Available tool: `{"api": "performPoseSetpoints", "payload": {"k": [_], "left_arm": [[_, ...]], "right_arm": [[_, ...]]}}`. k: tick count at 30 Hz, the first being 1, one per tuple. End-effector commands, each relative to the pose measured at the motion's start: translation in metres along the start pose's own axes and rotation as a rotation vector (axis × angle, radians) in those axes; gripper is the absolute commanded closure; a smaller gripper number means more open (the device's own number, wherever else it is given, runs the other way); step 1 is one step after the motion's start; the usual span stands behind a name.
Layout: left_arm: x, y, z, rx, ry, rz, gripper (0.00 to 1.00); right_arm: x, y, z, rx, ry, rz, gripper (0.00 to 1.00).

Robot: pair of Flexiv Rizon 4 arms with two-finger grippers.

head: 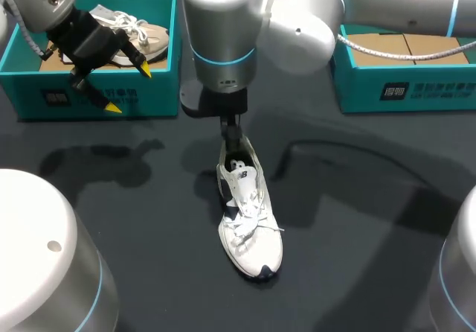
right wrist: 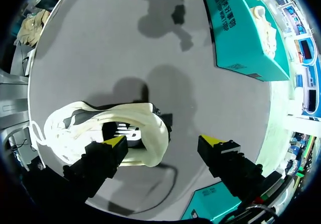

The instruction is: Take the shoe out of the shoebox, open the shoe tongue, remove and reinsert the insole, then place the shoe into the shoebox

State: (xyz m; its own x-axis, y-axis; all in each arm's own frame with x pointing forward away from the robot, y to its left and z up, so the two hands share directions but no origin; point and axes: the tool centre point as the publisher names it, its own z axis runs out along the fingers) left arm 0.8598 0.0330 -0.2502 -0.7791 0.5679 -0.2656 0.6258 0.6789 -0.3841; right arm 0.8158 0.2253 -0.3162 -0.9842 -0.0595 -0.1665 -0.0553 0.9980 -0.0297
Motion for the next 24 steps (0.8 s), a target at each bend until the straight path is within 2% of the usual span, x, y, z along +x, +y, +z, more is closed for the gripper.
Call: {"api": "performPoseSetpoints", "payload": {"k": [1, 16, 24], "left_arm": [[0.0, 0.0, 0.0, -0.003, 0.001, 0.001, 0.0], [0.0, 0.0, 0.0, -0.003, 0.001, 0.001, 0.0], [0.0, 0.0, 0.0, -0.003, 0.001, 0.001, 0.0]], "right_arm": [[-0.002, -0.001, 0.011, -0.008, 0.006, -0.005, 0.1], [-0.005, -0.005, 0.051, -0.037, 0.067, -0.032, 0.3], [-0.002, -0.004, 0.062, -0.043, 0.093, -0.041, 0.4]]}}
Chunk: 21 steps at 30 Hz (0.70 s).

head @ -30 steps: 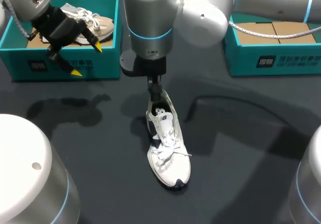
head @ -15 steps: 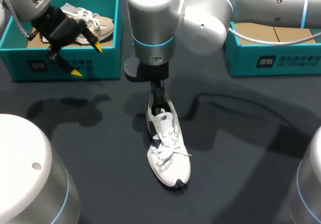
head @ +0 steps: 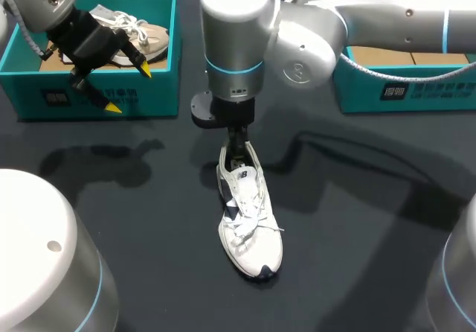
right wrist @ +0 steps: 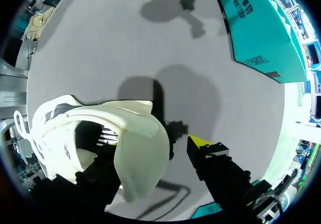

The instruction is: Take the shoe out of the shoebox, open the shoe tongue, remove and reinsert the insole, then place the shoe into the shoebox

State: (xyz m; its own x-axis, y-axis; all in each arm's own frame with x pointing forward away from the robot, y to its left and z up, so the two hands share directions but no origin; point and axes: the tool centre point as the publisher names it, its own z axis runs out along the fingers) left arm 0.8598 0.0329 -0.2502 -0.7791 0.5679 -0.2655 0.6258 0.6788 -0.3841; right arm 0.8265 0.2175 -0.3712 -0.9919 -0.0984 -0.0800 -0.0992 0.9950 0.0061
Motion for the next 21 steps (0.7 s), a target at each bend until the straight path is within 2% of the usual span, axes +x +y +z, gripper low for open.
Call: {"api": "performPoseSetpoints", "payload": {"k": [1, 7, 8, 9, 16, 21], "left_arm": [[0.0, 0.0, 0.0, -0.003, 0.001, 0.001, 0.0], [0.0, 0.0, 0.0, -0.003, 0.001, 0.001, 0.0], [0.0, 0.0, 0.0, -0.003, 0.001, 0.001, 0.0], [0.0, 0.0, 0.0, -0.003, 0.001, 0.001, 0.0], [0.0, 0.0, 0.0, -0.003, 0.001, 0.001, 0.0], [0.0, 0.0, 0.0, -0.003, 0.001, 0.001, 0.0]], "right_arm": [[-0.001, 0.002, 0.007, -0.003, 0.008, -0.003, 0.41], [0.002, 0.003, 0.01, -0.008, 0.016, -0.004, 0.66], [0.002, 0.003, 0.01, -0.008, 0.016, -0.004, 0.79], [0.003, 0.003, 0.01, -0.009, 0.016, -0.004, 1.0], [0.007, 0.002, 0.003, -0.011, 0.001, 0.004, 1.0], [0.008, -0.007, -0.021, -0.011, -0.025, 0.015, 1.0]]}}
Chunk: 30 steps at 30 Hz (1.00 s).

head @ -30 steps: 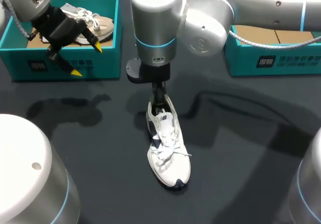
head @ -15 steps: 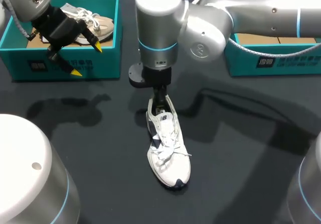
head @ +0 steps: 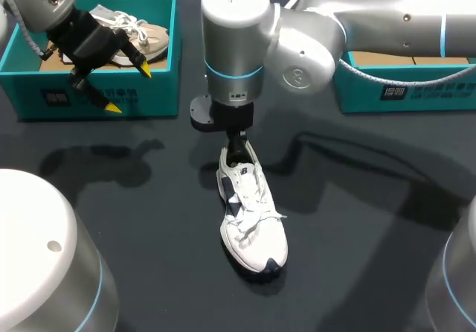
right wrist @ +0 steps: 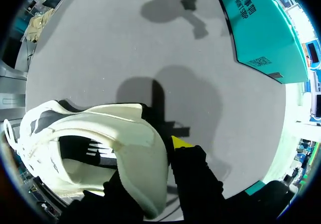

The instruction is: Take the shoe out of the shoebox, open the shoe tongue, remove and reinsert the insole, then place the shoe into the shoebox

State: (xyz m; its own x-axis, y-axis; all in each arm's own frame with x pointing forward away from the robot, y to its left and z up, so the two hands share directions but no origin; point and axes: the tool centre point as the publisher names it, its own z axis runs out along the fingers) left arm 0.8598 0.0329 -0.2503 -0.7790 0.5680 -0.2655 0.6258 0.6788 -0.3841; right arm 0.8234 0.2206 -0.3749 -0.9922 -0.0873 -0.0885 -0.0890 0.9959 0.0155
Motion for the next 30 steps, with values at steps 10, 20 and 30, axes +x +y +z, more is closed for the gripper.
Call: {"api": "performPoseSetpoints", "payload": {"k": [10, 20, 30], "left_arm": [[0.0, 0.0, 0.0, -0.003, 0.001, 0.001, 0.0], [0.0, 0.0, 0.0, -0.003, 0.001, 0.001, 0.0], [0.0, 0.0, 0.0, -0.003, 0.001, 0.001, 0.0]], "right_arm": [[-0.009, -0.043, -0.11, 0.042, -0.058, -0.009, 1.0], [-0.034, -0.088, -0.174, 0.078, -0.115, -0.035, 1.0], [-0.034, -0.088, -0.174, 0.078, -0.115, -0.035, 1.0]]}}
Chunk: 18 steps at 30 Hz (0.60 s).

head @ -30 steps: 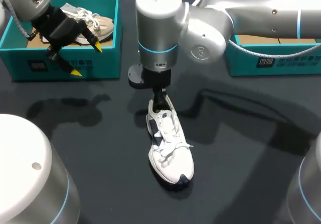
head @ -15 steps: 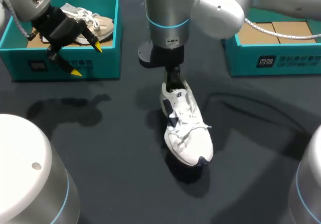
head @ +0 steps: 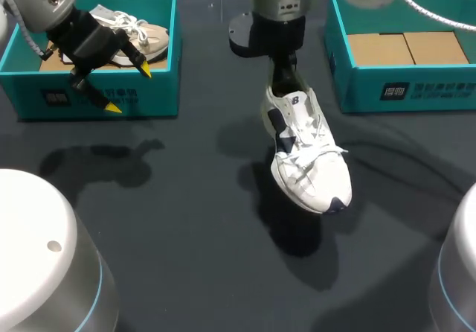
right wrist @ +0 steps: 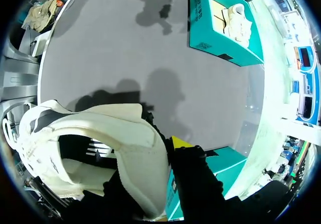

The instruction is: Take the shoe out of the shoebox, open the shoe tongue, remove and reinsert the insole, then place the shoe into the shoebox

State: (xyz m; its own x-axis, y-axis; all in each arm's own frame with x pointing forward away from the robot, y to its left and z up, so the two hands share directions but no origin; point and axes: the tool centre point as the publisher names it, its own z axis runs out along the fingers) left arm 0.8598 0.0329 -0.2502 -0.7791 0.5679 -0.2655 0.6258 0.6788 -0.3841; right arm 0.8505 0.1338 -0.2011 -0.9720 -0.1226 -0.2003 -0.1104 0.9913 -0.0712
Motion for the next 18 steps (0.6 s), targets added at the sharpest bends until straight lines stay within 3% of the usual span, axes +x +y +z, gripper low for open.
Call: {"api": "performPoseSetpoints", "payload": {"k": [1, 5, 15, 18], "left_arm": [[0.0, 0.0, 0.0, -0.003, 0.001, 0.001, 0.0], [0.0, 0.0, 0.0, -0.003, 0.001, 0.001, 0.0], [0.0, 0.0, 0.0, -0.003, 0.001, 0.001, 0.0], [0.0, 0.0, 0.0, -0.003, 0.001, 0.001, 0.0]], "right_arm": [[0.001, -0.002, -0.001, -0.005, -0.001, -0.001, 1.0], [-0.005, -0.009, -0.002, 0.002, -0.004, 0.003, 1.0], [-0.081, -0.12, -0.03, 0.105, -0.036, 0.054, 1.0], [-0.101, -0.151, -0.034, 0.102, -0.048, 0.044, 1.0]]}}
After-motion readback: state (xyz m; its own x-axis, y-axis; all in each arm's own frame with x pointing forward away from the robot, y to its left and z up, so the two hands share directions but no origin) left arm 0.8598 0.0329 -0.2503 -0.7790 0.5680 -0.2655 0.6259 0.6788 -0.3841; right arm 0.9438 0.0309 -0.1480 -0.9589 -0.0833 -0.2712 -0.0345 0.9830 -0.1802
